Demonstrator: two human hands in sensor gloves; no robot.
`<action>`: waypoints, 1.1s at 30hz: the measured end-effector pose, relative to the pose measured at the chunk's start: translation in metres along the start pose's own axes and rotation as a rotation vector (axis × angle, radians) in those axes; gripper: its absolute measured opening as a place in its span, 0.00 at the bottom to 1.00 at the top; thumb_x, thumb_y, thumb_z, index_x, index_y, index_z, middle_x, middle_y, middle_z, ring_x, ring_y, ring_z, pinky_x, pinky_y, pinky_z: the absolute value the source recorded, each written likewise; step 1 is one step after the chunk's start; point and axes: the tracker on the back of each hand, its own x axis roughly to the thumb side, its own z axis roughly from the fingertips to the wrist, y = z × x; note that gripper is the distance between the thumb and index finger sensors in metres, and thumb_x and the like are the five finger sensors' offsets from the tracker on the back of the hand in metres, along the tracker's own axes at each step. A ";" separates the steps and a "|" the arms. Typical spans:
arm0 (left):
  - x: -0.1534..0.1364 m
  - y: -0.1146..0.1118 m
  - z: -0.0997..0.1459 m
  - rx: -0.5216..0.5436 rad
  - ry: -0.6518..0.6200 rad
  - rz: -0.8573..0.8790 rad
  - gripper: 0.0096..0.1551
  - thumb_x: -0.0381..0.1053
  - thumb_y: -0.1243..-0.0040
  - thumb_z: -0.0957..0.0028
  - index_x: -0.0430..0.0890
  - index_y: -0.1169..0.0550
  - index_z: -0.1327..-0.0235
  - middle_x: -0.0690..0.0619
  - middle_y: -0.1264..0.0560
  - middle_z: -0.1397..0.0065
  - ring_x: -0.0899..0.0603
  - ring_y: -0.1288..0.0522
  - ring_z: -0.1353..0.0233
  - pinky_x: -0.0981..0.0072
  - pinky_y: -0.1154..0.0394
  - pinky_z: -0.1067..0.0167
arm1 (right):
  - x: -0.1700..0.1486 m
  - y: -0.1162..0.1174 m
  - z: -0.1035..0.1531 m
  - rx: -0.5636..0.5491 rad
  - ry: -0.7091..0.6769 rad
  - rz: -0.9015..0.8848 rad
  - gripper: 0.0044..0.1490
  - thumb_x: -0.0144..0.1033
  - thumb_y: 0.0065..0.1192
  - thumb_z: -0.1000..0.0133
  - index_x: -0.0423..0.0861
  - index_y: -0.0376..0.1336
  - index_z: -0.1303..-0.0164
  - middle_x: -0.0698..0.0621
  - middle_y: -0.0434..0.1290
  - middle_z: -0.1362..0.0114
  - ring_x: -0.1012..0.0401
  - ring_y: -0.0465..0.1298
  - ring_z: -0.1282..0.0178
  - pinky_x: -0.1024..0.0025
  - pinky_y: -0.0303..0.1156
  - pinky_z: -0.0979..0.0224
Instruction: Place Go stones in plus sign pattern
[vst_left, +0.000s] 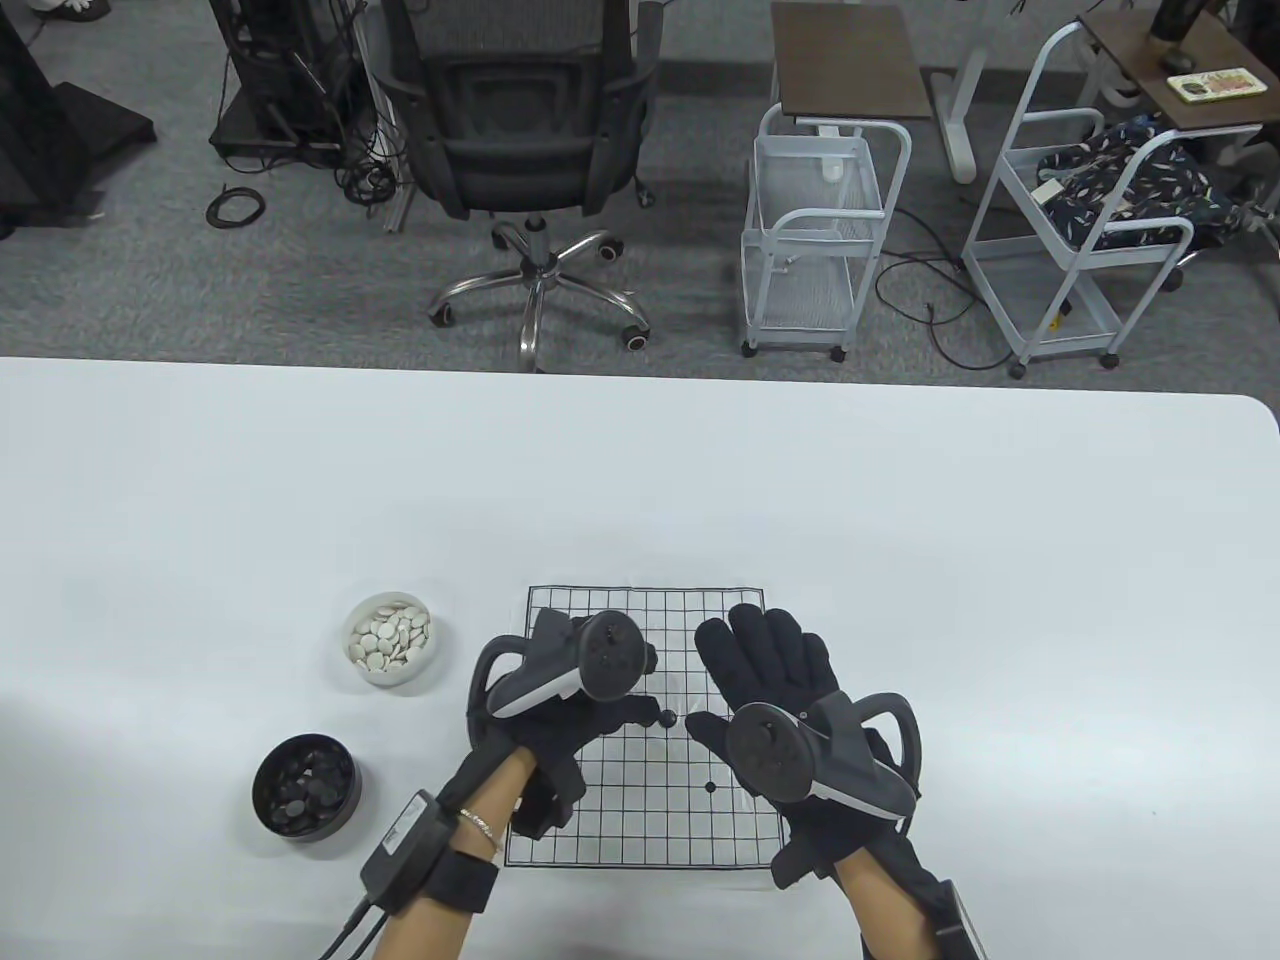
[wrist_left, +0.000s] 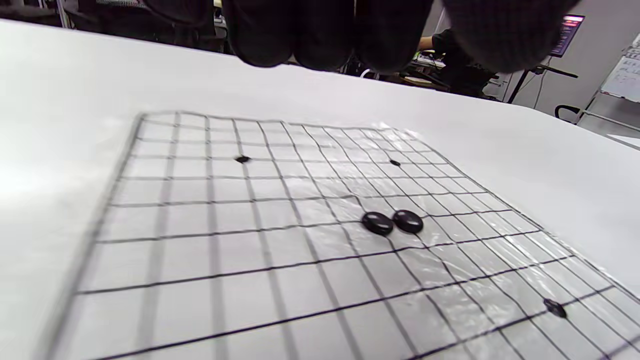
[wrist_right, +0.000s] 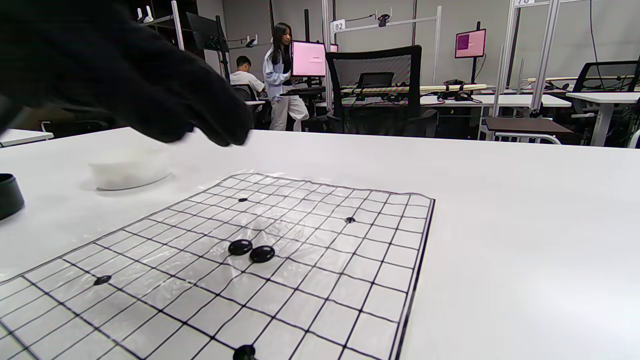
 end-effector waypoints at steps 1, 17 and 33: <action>-0.007 0.004 0.010 0.010 0.008 -0.010 0.40 0.69 0.49 0.53 0.57 0.34 0.25 0.51 0.34 0.15 0.37 0.35 0.16 0.34 0.42 0.22 | 0.000 0.000 0.000 0.001 0.000 0.001 0.49 0.60 0.36 0.37 0.45 0.34 0.12 0.35 0.42 0.11 0.35 0.46 0.13 0.42 0.45 0.18; -0.142 -0.021 0.120 -0.084 0.597 -0.495 0.35 0.65 0.39 0.58 0.56 0.24 0.35 0.59 0.15 0.37 0.56 0.13 0.47 0.57 0.21 0.36 | 0.000 0.001 -0.001 0.025 0.019 0.006 0.49 0.60 0.36 0.37 0.45 0.34 0.12 0.35 0.42 0.11 0.35 0.46 0.13 0.42 0.45 0.18; -0.166 -0.051 0.099 -0.270 0.638 -0.457 0.30 0.63 0.37 0.60 0.51 0.18 0.47 0.57 0.11 0.56 0.60 0.15 0.67 0.64 0.18 0.47 | 0.000 0.001 -0.002 0.034 0.026 0.018 0.49 0.59 0.36 0.37 0.45 0.34 0.12 0.35 0.42 0.11 0.35 0.46 0.13 0.42 0.45 0.18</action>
